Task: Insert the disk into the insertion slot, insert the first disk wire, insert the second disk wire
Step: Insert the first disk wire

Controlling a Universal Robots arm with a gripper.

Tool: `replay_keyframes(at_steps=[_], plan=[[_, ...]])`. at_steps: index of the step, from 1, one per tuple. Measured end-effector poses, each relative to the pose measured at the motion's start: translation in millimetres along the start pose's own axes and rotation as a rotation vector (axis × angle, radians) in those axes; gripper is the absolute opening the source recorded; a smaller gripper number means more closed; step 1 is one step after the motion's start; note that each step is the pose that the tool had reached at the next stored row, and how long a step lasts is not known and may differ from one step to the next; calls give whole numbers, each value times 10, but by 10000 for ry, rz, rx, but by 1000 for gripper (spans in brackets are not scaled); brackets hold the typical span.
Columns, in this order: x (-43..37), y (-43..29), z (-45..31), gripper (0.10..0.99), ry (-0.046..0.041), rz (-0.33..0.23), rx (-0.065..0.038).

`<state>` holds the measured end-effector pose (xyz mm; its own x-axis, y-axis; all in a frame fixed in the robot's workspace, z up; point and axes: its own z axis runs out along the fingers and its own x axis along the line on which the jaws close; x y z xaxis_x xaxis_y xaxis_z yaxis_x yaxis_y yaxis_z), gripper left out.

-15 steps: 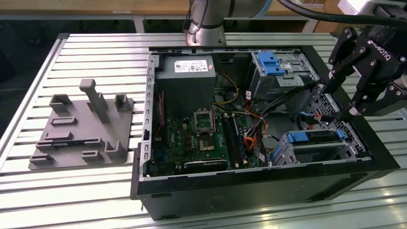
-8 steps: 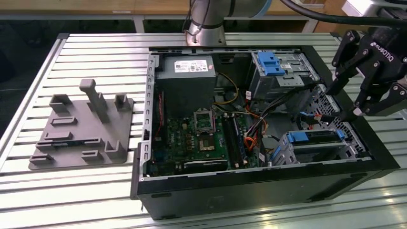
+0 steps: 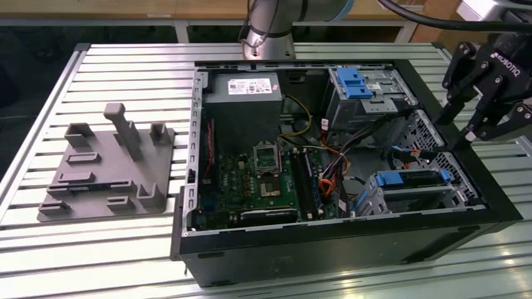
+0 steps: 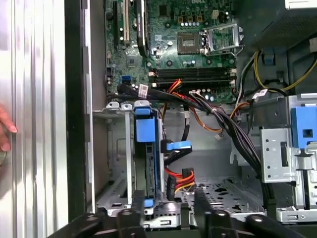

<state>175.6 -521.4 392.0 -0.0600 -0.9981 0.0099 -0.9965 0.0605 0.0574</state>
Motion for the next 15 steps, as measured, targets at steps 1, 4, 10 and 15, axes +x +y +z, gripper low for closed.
replay_keyframes(at_steps=[1, 4, 10, 15], plan=[[-23, -4, 12, 475, 35, 2, 2], [-49, -6, 63, 416, 79, 14, 4], [-55, -13, 170, 353, 127, 16, 7], [-56, -18, 242, 353, 197, 54, 13]])
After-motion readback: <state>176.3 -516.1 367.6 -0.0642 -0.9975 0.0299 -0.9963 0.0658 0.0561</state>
